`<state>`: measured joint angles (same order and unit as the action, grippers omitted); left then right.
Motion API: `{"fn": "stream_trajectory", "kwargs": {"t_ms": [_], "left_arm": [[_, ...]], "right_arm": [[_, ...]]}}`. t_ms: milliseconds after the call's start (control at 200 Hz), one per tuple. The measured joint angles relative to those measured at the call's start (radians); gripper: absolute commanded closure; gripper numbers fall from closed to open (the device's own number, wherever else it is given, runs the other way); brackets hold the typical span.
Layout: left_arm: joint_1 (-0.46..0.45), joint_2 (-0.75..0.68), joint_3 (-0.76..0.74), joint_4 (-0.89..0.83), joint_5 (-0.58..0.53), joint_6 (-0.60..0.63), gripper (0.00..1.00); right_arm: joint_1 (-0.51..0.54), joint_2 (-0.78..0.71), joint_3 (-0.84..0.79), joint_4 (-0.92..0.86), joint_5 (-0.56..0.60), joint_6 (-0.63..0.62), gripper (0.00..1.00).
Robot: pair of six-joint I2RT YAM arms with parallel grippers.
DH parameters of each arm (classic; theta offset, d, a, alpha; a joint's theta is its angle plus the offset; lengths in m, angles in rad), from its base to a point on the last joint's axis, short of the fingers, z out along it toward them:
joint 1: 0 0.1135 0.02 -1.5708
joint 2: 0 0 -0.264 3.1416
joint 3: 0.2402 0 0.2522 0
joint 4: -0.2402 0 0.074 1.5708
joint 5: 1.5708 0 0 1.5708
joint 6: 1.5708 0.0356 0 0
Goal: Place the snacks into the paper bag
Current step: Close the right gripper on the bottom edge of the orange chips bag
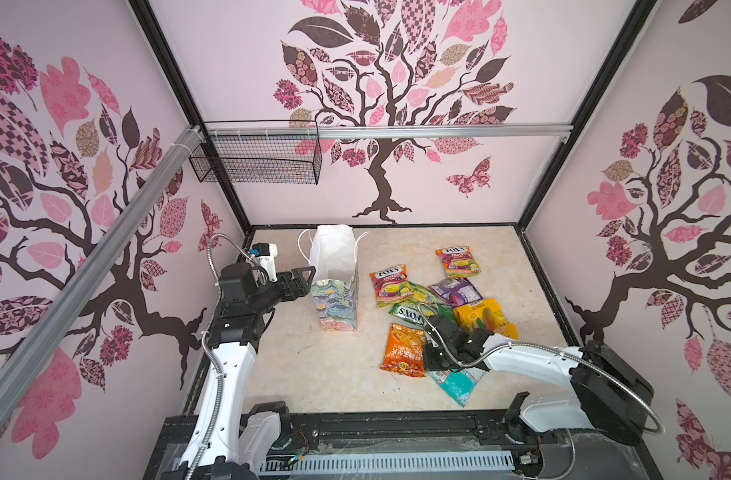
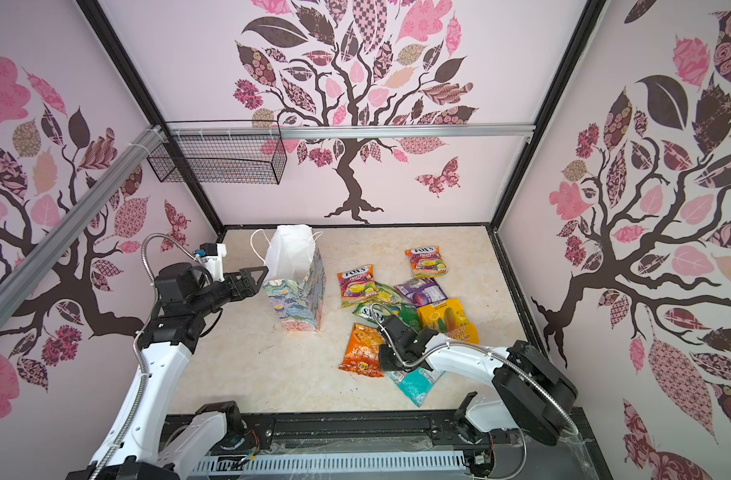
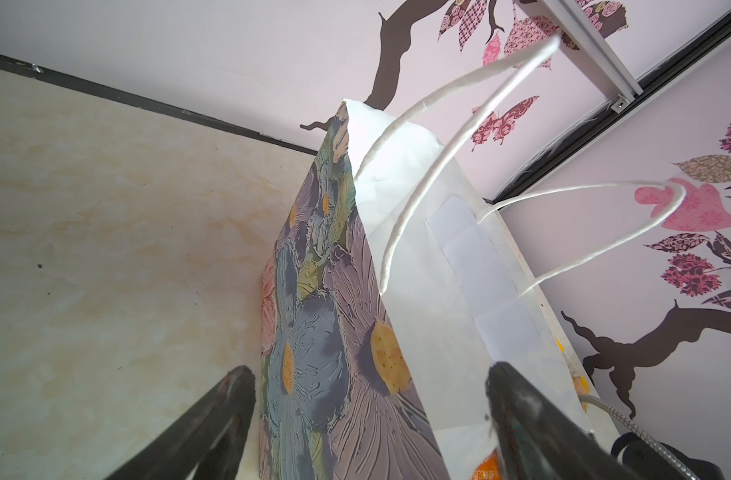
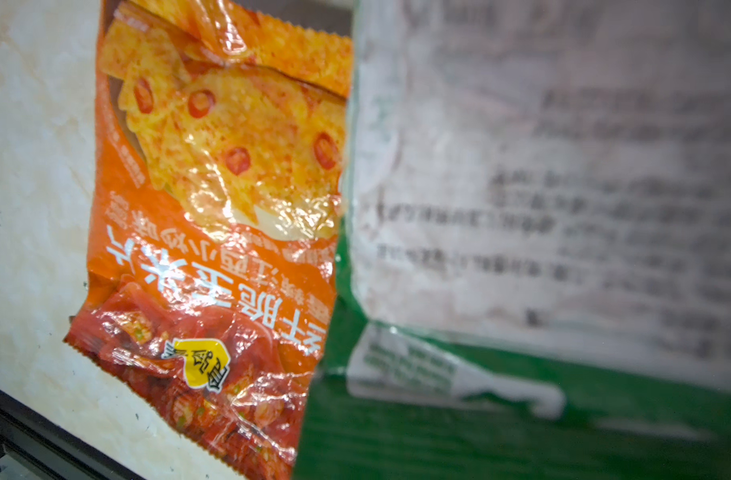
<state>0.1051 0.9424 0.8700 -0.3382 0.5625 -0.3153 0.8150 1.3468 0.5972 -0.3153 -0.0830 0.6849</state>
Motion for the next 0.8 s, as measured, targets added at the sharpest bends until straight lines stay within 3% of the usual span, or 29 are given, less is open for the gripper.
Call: {"fn": "stream_trajectory", "kwargs": {"t_ms": [800], "left_arm": [[0.002,0.000,0.000,0.000,0.000,-0.001,0.10]], "right_arm": [[0.000,-0.094,0.276,-0.237,-0.018,-0.149,1.00]]}}
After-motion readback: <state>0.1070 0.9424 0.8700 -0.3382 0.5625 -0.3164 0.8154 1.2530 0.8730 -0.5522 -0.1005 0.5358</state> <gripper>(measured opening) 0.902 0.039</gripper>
